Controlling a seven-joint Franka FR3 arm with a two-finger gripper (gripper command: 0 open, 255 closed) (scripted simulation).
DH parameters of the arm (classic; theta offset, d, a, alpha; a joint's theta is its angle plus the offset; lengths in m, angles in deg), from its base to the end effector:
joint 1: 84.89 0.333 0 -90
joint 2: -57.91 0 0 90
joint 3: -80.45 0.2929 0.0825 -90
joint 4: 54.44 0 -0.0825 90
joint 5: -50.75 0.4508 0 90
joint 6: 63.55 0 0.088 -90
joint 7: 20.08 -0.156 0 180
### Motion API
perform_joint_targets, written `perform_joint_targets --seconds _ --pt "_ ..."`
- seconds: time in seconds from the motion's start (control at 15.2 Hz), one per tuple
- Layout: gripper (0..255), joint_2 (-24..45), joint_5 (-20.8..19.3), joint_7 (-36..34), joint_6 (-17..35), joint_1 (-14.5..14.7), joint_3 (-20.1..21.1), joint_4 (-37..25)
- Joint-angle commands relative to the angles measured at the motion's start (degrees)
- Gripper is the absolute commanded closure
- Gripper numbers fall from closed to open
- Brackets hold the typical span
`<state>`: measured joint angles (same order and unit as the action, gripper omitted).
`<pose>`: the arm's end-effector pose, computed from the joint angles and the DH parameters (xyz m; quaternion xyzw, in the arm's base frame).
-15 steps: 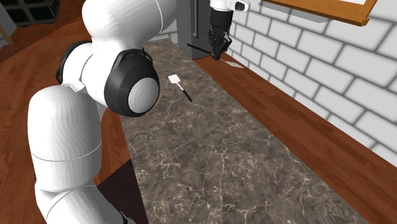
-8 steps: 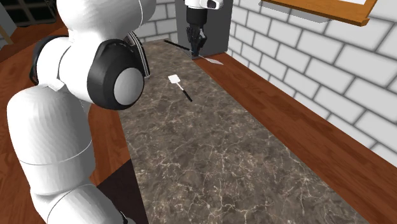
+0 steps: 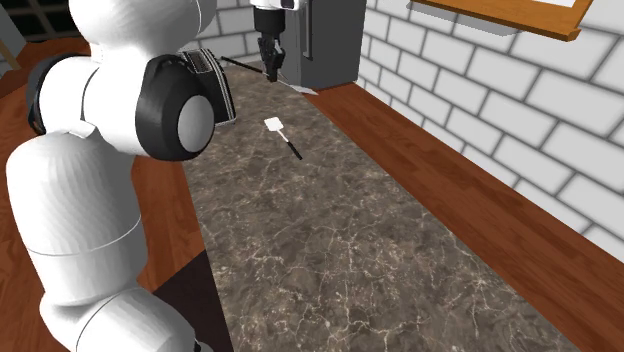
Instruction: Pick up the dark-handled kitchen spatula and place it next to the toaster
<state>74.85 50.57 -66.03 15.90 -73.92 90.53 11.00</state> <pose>0.6400 0.2272 0.5730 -0.9752 0.2188 0.0327 0.0072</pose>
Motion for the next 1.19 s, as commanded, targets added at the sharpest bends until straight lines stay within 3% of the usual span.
perform_joint_targets --seconds 0.0,0.59,0.79,0.92,1.12 --pt "255 0.51 -0.25 -2.81 -0.23 1.93 0.92 -0.84" --pt "255 8.29 -2.62 -14.41 -3.55 11.6 4.2 -12.22" --pt "255 13.66 -4.08 -18.03 -6.64 15.86 4.81 -20.8" --pt "255 19.84 -5.49 -20.0 -10.95 19.58 4.72 -31.43" --pt "255 14.24 -4.31 -20.01 -4.29 17.48 5.19 -19.08"
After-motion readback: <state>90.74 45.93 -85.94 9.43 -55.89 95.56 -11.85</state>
